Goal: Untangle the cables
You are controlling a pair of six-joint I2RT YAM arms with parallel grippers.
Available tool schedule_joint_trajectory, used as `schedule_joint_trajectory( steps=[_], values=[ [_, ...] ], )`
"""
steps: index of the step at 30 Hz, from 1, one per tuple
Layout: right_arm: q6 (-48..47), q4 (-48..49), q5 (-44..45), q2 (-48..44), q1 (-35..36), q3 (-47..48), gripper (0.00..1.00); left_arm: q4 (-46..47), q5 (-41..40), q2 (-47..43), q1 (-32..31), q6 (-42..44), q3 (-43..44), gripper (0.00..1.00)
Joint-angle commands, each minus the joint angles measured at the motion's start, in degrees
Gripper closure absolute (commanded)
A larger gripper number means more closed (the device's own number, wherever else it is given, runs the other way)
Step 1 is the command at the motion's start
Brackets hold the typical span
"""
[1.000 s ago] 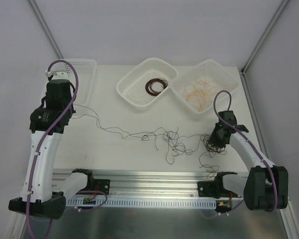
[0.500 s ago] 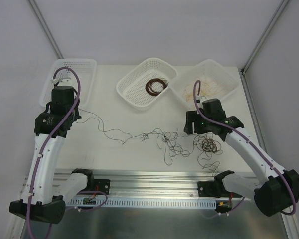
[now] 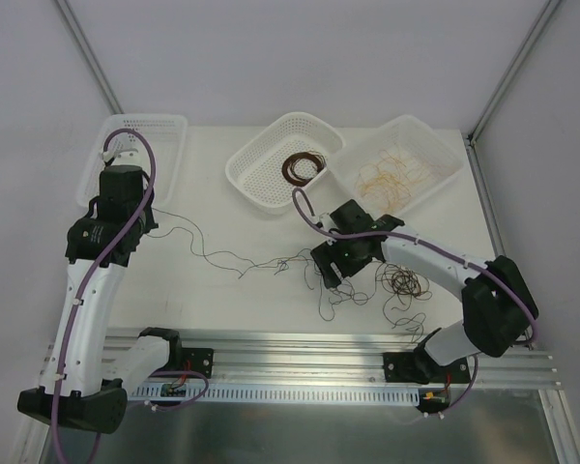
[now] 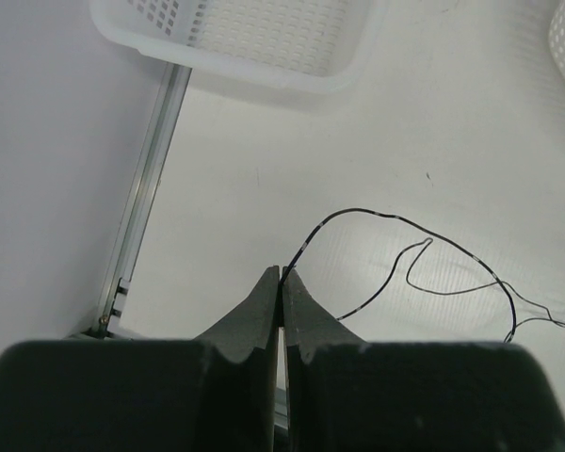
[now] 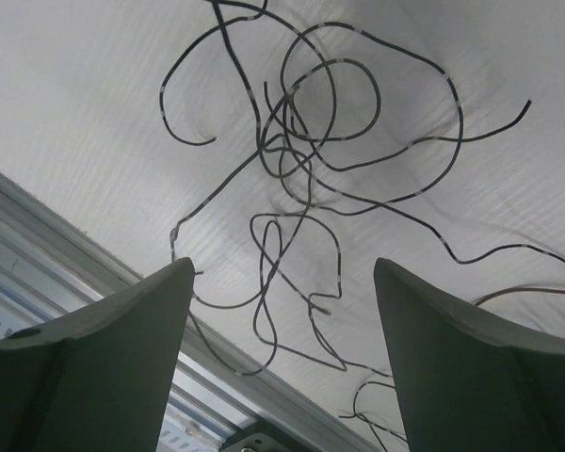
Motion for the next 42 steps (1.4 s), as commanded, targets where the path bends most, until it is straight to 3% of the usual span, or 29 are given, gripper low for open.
schedule_joint_trajectory(
  steps=[1,8,12,15,18,19,21,24,25,35,42],
  values=[
    [-0.99,1.15,2.05,2.89,0.55,1.25,0.2,1.65,-0.53,0.96,0.35,0.61,3.49,1.0],
    [2.7,2.64,2.3,8.17,2.48,2.14,0.24,2.79,-1.85,3.68,0.35,1.76,8.32,1.0],
    [6.65,3.7,7.39,10.72,3.8,1.61,0.27,3.06,-2.2,5.27,0.35,1.93,10.17,1.0],
    [9.55,4.13,12.84,11.69,3.98,0.91,0.35,3.49,-3.43,6.32,0.35,2.9,11.31,1.0],
    [11.05,3.79,18.03,11.78,3.81,0.38,0.51,4.29,-4.83,7.29,0.79,4.22,13.15,1.0],
    [11.23,3.09,19.7,11.69,3.63,0.29,0.61,4.72,-4.92,7.47,1.05,4.57,13.6,1.0],
    [11.23,2.73,20.15,10.55,2.23,-0.06,0.72,4.99,-5.36,7.82,2.19,5.45,14.91,1.0],
    [11.67,2.12,19.19,8.1,-2.07,-1.29,0.97,5.25,-5.8,8.52,4.38,6.67,16.67,1.0],
    [11.93,1.85,18.4,7.3,-3.65,-1.81,0.99,5.25,-5.8,8.61,4.92,6.77,17.03,1.0],
    [21.06,-2.63,1.97,-9.4,-32.72,-2.17,0.99,5.25,-8.62,9.75,14.06,6.95,19.93,1.0],
    [22.22,-4.3,-1.73,-12.48,-35.13,1.07,0.99,5.43,0.85,9.31,14.94,2.73,18.36,1.0]
  ],
)
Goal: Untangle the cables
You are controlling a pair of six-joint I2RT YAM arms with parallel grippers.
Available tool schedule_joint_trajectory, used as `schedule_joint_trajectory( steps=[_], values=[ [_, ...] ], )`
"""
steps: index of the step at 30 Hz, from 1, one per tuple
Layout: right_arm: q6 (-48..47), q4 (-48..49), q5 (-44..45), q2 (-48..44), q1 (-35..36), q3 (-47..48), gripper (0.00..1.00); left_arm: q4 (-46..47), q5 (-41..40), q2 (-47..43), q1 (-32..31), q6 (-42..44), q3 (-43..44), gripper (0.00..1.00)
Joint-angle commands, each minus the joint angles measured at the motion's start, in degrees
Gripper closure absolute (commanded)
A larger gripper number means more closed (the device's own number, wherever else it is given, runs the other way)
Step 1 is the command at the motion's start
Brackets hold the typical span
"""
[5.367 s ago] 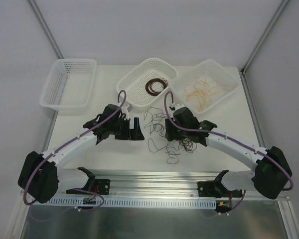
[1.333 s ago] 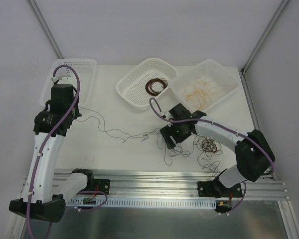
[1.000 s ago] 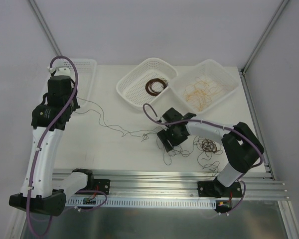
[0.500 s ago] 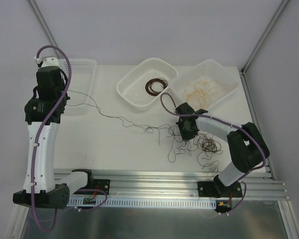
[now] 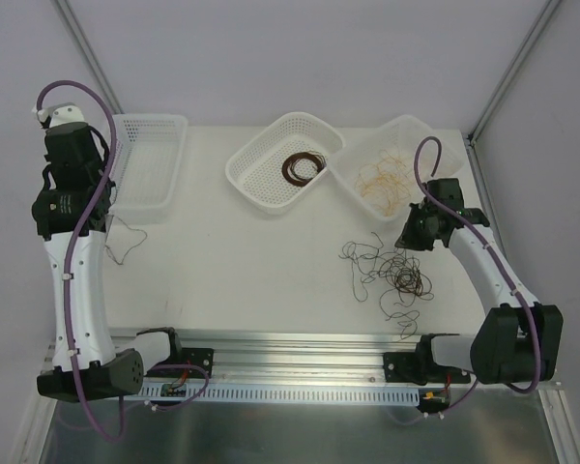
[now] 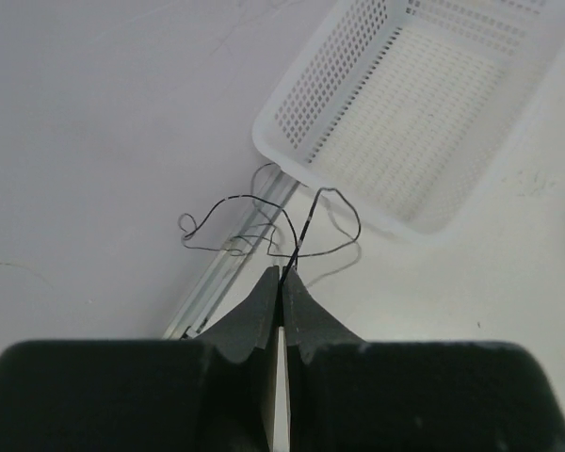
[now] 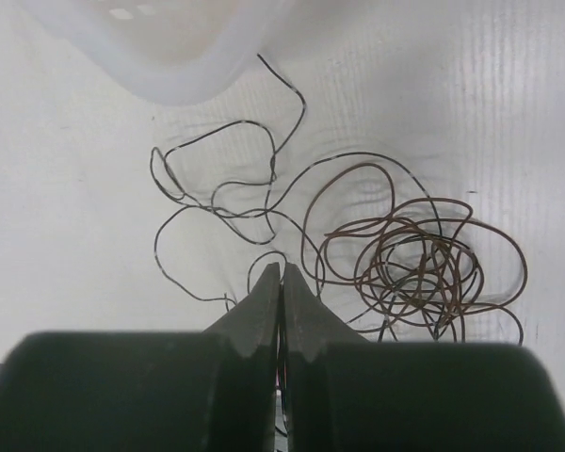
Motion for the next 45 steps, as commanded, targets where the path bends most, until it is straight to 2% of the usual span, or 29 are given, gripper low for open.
schedule_joint_trajectory(
  steps=[1,5,6,8,9,11,12,14,15,18,21,24,30,34,45],
  values=[
    [1.02,-2.97,-3.77,-0.66,1.11,3.57,0.99,1.45,7.14,-1.09,0.32,-2.67,-0.71,1.0],
    [-1.09,-3.41,-1.74,-0.75,5.06,4.19,0.94,1.8,13.38,-2.32,0.32,-3.46,-2.47,1.0],
    [-1.27,-3.5,-1.48,-0.75,5.76,4.28,0.85,1.72,14.53,-2.58,0.23,-3.55,-2.21,1.0],
    [-1.97,-3.59,-0.25,-0.92,7.87,4.72,0.73,1.63,18.48,-3.37,0.32,-3.64,-1.33,1.0],
    [-2.76,-3.41,0.28,-1.01,8.58,4.8,0.62,1.63,19.8,-3.99,0.32,-3.81,-0.29,1.0],
    [-3.47,-3.24,1.07,-1.18,10.16,5.33,0.53,1.54,24.81,-4.52,0.23,-4.6,1.21,1.0],
    [-4.08,-2.97,1.07,-1.27,10.51,5.51,0.45,1.45,26.82,-4.78,0.32,-4.96,2.79,1.0],
    [-4.26,-2.88,1.07,-1.45,11.48,5.86,0.37,1.28,32.36,-4.87,0.32,-6.19,4.46,1.0],
    [-4.35,-2.53,1.07,-1.62,11.74,5.77,0.29,1.28,34.12,-4.7,0.32,-6.62,6.21,1.0],
    [-5.05,-2.36,0.81,-2.24,12.45,5.69,0.18,1.28,40.63,-4.17,0.23,-8.73,10.77,1.0],
    [-5.67,-2.36,0.63,-3.12,12.8,5.25,0.12,1.36,46.87,-2.42,0.32,-11.19,16.76,1.0],
    [-5.84,-1.74,-0.07,-4.26,13.06,4.54,0.11,1.8,52.48,0.04,0.23,-13.39,22.72,1.0],
    [-6.28,1.07,-3.93,-6.81,14.03,2.08,0.11,4.88,55.49,2.94,0.32,-16.73,25.22,1.0],
    [-6.37,1.16,-4.46,-7.34,15.44,1.82,0.11,6.81,55.5,4.79,0.32,-17.26,25.65,1.0],
    [-6.28,0.9,-4.38,-8.22,16.58,1.64,0.11,14.89,61.12,11.38,0.32,-22.44,34.26,1.0]
  ],
)
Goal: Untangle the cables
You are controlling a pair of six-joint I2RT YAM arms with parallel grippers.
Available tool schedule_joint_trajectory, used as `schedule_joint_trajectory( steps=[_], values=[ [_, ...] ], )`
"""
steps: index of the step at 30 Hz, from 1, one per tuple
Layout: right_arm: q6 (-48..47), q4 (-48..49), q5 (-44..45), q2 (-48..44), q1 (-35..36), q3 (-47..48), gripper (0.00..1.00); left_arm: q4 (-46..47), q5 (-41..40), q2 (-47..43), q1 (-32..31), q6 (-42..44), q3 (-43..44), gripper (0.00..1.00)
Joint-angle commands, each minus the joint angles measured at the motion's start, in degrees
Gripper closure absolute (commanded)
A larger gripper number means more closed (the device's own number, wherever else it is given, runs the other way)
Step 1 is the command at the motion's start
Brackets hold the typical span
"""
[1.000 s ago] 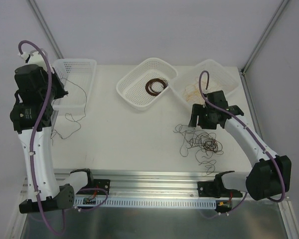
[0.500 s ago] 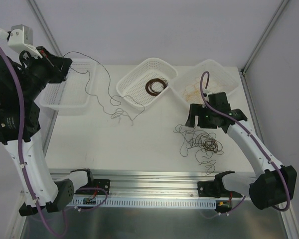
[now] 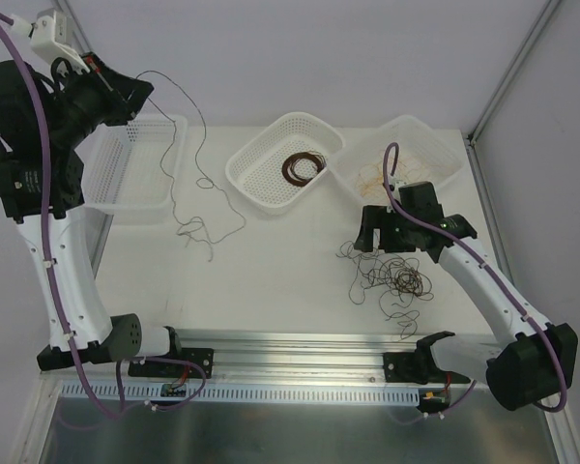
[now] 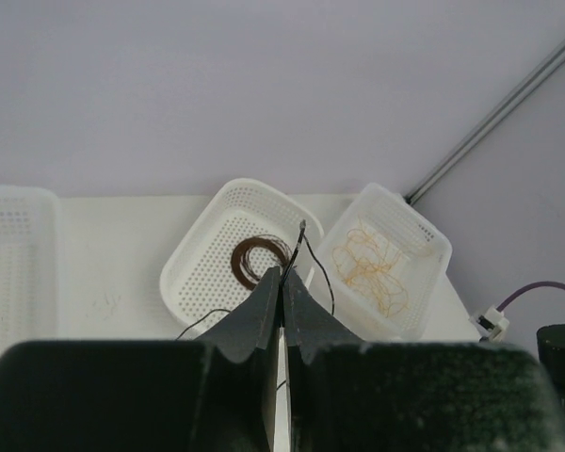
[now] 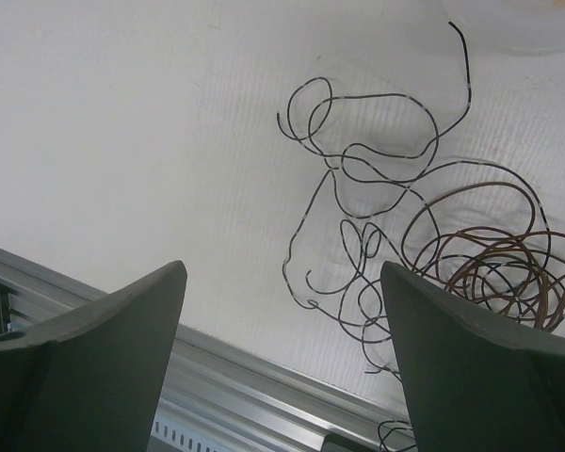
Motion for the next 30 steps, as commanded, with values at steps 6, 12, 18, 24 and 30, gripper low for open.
schedule_joint_trajectory(
  steps=[6,12,18,24,30],
  values=[
    [-0.71,1.2,-1.54,-2.25,0.54,0.09,0.11,9.03,0.73,3.68,0.34,-3.05,11.43,1.0],
    [-0.71,1.29,-1.89,-2.08,0.89,-0.08,0.11,11.84,-5.95,7.47,0.26,0.21,16.36,1.0],
    [-2.2,1.47,-2.15,-1.64,0.89,-0.88,0.11,17.81,-15.88,10.72,0.52,5.03,17.15,1.0],
    [-2.55,1.03,-1.98,-1.29,0.89,-1.05,0.11,18.96,-20.64,14.06,0.96,8.03,18.3,1.0],
    [-3.61,0.59,-1.36,-0.32,0.8,-0.26,0.11,21.86,-23.44,15.64,1.66,10.66,18.3,1.0]
  ],
)
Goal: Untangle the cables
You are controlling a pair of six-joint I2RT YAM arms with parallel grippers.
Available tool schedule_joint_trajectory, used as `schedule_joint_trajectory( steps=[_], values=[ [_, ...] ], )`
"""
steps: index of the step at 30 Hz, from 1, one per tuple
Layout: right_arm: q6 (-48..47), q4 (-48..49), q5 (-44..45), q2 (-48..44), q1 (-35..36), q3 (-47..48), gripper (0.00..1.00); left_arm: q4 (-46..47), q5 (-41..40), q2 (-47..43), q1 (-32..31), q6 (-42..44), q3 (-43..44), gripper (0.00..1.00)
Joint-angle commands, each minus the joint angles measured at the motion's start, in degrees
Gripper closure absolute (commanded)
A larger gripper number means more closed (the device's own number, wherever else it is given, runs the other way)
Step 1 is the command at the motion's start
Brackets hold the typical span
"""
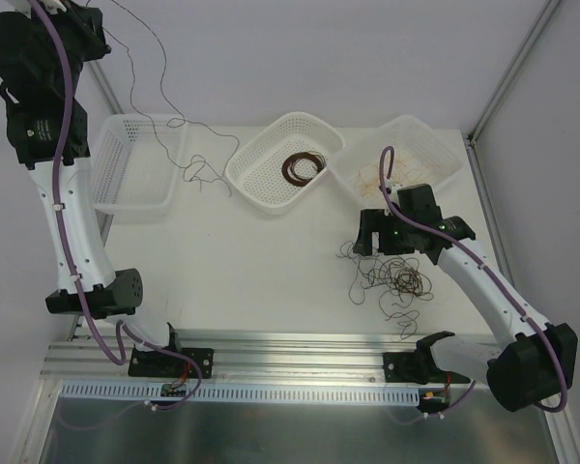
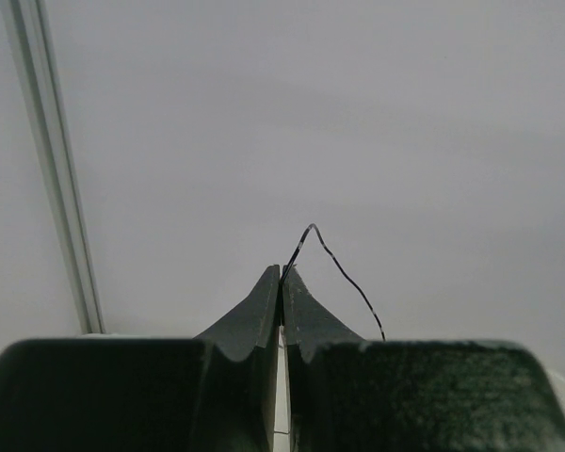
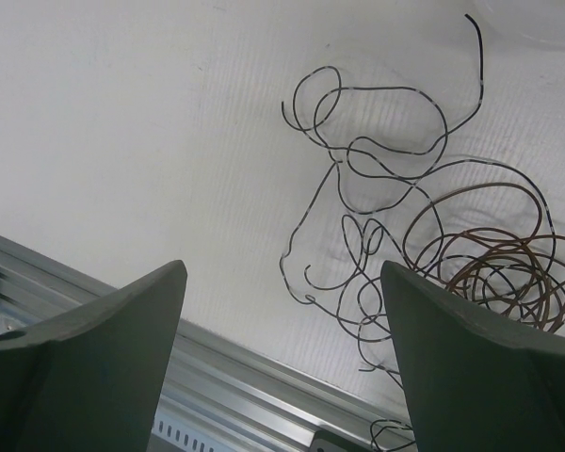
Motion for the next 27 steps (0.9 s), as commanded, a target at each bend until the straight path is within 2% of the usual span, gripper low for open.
schedule_joint_trajectory(
  steps=[1,9,22,25,27],
  values=[
    [-1.77,0.24,-0.44,0.25,0.43,1.24,0.11,6.19,-3.89,-0.36,1.35,3.72,2.28,1.0],
    [-2.92,-0.11,-0.44,2.18,0.34,2.48,0.11,6.63,-7.85,0.62,5.13,7.32,-1.06,1.0],
    [-3.18,0.15,-2.03,4.65,0.34,2.39,0.11,7.34,-16.28,3.07,8.47,9.09,-24.51,1.0],
    [-3.36,-0.37,-1.77,4.65,0.34,2.04,0.11,7.42,-15.93,4.65,8.74,7.86,-28.73,0.92],
    [-3.36,-0.64,-1.76,4.38,0.43,1.69,0.11,7.34,-15.76,5.18,8.83,6.98,-30.41,0.83]
  ],
)
